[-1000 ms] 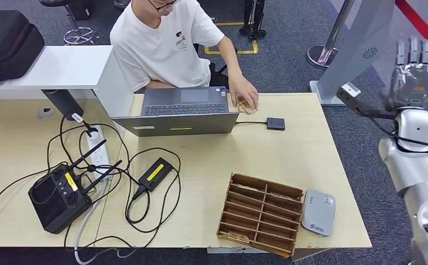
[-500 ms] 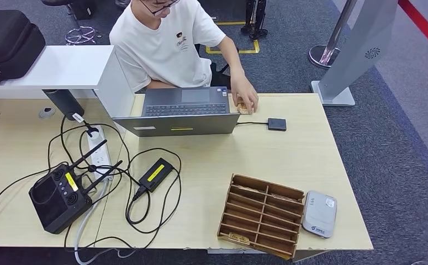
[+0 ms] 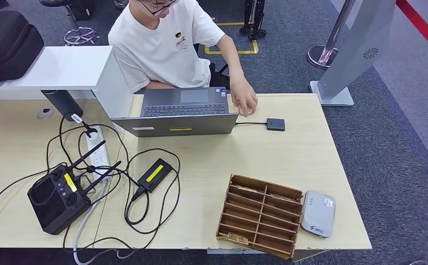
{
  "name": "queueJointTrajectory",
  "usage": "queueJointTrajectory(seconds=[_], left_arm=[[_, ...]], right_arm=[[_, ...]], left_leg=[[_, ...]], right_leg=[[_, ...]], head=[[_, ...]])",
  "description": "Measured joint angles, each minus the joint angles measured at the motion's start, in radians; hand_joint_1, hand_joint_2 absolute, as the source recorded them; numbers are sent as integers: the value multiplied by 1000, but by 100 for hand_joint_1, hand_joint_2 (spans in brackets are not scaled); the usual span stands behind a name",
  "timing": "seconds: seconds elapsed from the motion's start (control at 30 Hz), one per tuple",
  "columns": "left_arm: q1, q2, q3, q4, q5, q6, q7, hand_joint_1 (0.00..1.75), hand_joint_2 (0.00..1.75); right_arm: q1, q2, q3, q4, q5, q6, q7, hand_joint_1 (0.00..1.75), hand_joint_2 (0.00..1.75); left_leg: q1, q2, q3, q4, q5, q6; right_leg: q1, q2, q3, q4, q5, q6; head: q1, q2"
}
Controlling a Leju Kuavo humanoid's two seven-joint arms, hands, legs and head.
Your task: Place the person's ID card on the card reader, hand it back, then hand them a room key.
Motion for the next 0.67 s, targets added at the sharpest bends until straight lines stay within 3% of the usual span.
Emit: queueJointTrajectory(seconds=[0.13,0.3,0.67], left_arm=[[-1,-2,9,0,-2,21,51,0,175],[-4,-6,15,0,0,37,99,0,175],[-5,-6,23,0,21,-29,128,0,175]], right_arm=[[2,91,-66,54,7,0,57,0,175],[-8,204,-72,142,3,-3,126,0,175],[-59,388,-72,312,8,63,154,0,175]], left_leg=[[1,4,1,0,0,0],[2,6,3,-1,-1,-1],[2,7,3,-1,0,-2]], right_leg=[[1,3,0,0,0,-1],[1,5,1,1,0,-1],[1,6,1,2,1,-1]], head=[[0,0],[0,0],[0,0]])
